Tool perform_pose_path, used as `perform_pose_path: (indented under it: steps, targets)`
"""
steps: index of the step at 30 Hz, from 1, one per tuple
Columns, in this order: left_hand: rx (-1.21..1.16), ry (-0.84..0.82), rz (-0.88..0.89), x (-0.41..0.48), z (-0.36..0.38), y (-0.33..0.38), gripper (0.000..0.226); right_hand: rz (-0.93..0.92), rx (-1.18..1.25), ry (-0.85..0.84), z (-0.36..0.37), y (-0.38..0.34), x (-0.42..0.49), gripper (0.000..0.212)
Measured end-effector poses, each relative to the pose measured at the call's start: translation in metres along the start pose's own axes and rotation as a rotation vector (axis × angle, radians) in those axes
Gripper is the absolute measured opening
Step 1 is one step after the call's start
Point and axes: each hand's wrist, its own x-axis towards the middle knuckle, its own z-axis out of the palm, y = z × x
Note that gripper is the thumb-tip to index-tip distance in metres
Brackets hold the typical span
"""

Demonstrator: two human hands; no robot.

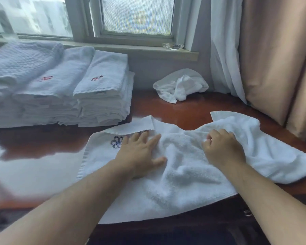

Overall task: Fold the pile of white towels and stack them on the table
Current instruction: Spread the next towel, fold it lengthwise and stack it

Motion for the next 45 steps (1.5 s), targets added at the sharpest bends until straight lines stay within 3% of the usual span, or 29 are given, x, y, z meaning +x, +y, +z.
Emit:
perform_pose_path:
  steps: [3,6,12,15,19,22,24,26,28,30,32,34,38,42,44,45]
  targets:
    - [0.075,-0.001,-0.021,0.001,-0.015,0.005,0.07,-0.002,0.016,0.009,0.0,-0.002,0.001,0.027]
    - [-0.094,0.069,-0.004,0.025,-0.032,0.009,0.058,-0.023,0.032,0.027,0.002,-0.002,0.001,0.023]
    - [-0.227,-0.194,0.088,0.066,-0.022,0.012,0.048,-0.021,0.062,-0.017,0.005,0.003,0.002,0.03]
    - [-0.202,-0.208,-0.005,0.079,-0.015,0.01,0.059,0.014,0.013,-0.067,0.005,0.005,0.003,0.031]
    - [-0.146,-0.155,-0.266,0.091,-0.012,0.004,0.075,0.04,-0.099,-0.028,0.002,0.003,-0.001,0.023]
    - [-0.065,-0.072,-0.399,0.092,-0.004,0.016,0.066,0.021,-0.219,0.002,0.0,0.001,-0.002,0.032]
    - [-0.036,0.077,-0.253,0.089,0.004,0.027,0.048,0.033,-0.215,0.002,-0.003,0.005,0.014,0.037]
    - [-0.079,0.242,0.038,0.085,0.01,0.035,0.04,-0.016,-0.19,0.038,-0.006,0.012,0.04,0.034]
    - [-0.164,0.212,0.184,0.084,0.009,0.042,0.042,-0.017,-0.149,0.052,-0.006,0.021,0.066,0.026]
    - [-0.138,0.061,0.111,0.092,-0.001,0.05,0.035,0.132,-0.106,-0.051,-0.002,0.027,0.097,0.018]
    - [-0.12,0.007,-0.032,0.111,-0.013,0.061,0.02,0.286,-0.174,-0.283,0.0,0.029,0.126,0.026]
    - [-0.093,0.05,-0.098,0.123,-0.017,0.07,0.023,0.381,-0.179,-0.394,-0.001,0.03,0.146,0.037]
    - [-0.072,0.181,0.018,0.122,0.014,0.077,0.03,0.448,-0.135,-0.472,0.009,0.044,0.178,0.046]
    - [-0.159,0.128,0.084,0.135,0.02,0.065,0.043,0.404,0.074,-0.355,0.02,0.055,0.205,0.042]
    - [-0.167,0.109,0.096,0.137,0.019,0.063,0.047,0.601,0.597,-0.122,0.02,0.06,0.217,0.037]
    - [-0.161,0.101,0.094,0.138,0.02,0.062,0.05,0.604,0.747,0.007,0.02,0.063,0.219,0.037]
